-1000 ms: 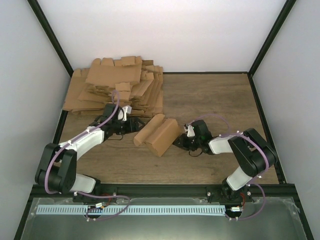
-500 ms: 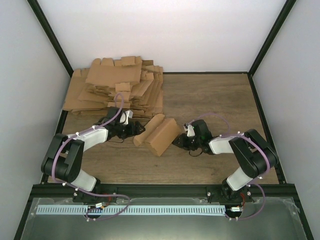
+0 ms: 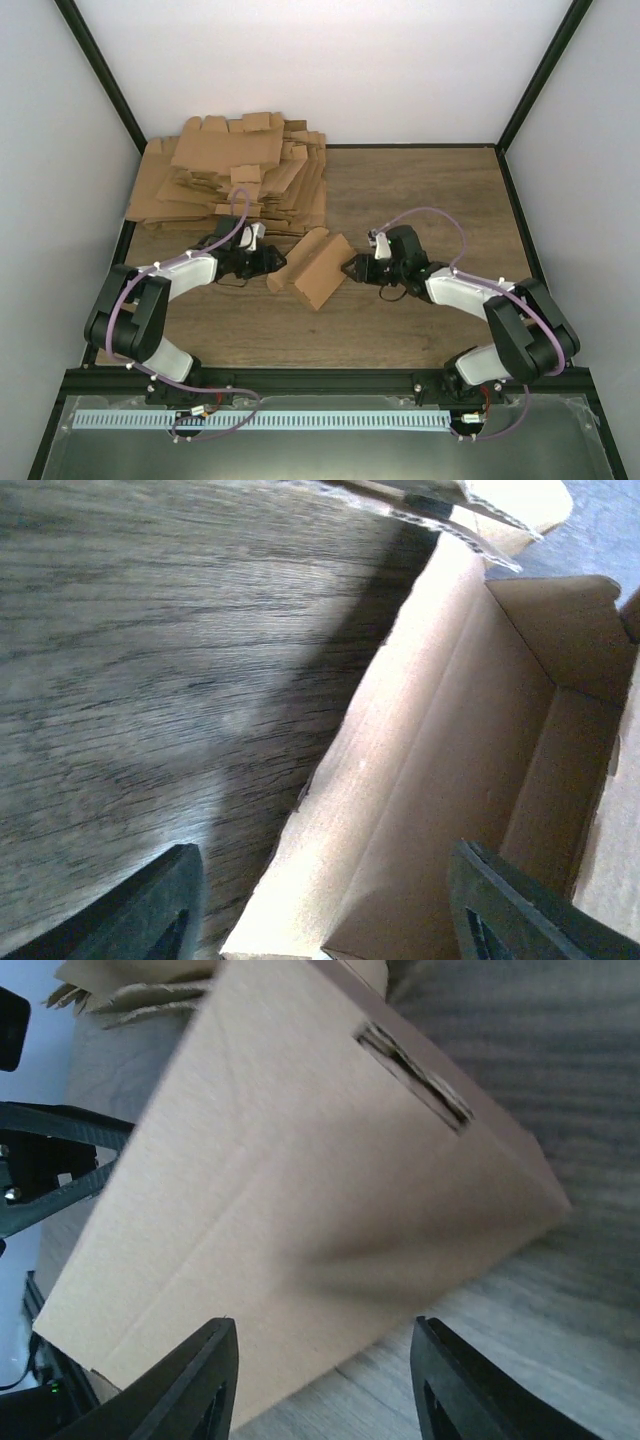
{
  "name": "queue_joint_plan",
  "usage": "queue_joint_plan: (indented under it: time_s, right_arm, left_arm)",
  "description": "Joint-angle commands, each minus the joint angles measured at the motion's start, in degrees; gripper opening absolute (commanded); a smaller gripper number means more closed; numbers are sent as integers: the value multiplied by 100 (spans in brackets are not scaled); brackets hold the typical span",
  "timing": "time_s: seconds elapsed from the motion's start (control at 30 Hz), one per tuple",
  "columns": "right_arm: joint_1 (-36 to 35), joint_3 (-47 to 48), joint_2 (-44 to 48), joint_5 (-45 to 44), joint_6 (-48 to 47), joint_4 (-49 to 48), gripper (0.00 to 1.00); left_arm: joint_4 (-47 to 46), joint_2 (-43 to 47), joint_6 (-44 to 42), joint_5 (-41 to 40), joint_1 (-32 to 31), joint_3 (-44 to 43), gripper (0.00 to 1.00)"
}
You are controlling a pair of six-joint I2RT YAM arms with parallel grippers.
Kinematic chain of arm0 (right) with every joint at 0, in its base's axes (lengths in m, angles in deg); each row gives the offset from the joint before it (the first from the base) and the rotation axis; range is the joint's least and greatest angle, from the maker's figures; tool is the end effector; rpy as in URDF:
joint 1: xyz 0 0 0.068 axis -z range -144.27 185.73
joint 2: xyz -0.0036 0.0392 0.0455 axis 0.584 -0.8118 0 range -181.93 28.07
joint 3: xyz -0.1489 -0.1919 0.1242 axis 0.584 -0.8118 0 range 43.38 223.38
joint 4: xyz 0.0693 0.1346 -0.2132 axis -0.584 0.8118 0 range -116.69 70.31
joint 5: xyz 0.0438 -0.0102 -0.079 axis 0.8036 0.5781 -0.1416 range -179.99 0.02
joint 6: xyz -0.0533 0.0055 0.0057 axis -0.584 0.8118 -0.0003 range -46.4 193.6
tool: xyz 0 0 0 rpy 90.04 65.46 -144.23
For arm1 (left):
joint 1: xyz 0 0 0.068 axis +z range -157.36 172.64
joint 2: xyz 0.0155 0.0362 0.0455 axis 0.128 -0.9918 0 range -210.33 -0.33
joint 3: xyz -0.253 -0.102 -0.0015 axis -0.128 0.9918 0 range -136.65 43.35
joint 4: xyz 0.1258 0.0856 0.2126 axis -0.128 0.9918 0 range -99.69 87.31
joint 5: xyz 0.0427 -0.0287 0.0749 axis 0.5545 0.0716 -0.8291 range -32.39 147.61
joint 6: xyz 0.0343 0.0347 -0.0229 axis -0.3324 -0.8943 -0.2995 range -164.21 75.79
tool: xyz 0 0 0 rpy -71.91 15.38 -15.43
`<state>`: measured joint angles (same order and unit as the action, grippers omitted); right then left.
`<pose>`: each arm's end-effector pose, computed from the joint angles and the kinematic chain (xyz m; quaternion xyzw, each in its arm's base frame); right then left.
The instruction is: Fold the paper box
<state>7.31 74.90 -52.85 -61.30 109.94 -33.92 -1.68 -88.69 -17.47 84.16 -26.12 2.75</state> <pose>0.2217 0.1394 0.1566 -0.0390 0.8905 0.4016 0.2104 0.2610 -0.1055 0.1489 0.0028 0.9326 -0.3131 0.1793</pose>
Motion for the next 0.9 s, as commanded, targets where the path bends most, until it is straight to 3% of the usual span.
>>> queue_joint_plan:
  time_s: [0.0, 0.1, 0.43, 0.67, 0.87]
  right_arm:
    - [-136, 678, 74, -402, -572, 611, 49]
    - [-235, 1011, -66, -405, -724, 745, 45]
    - [-805, 2184, -1464, -1315, -1130, 1526, 49]
    - [-995, 2437, -1958, -1512, -1271, 1636, 51]
    - [-1007, 2442, -1965, -1513, -1296, 1656, 51]
  left_arm:
    - [51, -4, -127, -187, -4, -83, 66]
    - [112, -98, -188, -249, -2, -93, 62]
    - [-46, -361, -196, -234, -4, -29, 57]
    - [74, 395, -113, -858, -4, 170, 59]
    - [-1, -80, -137, -401, 4, 46, 54]
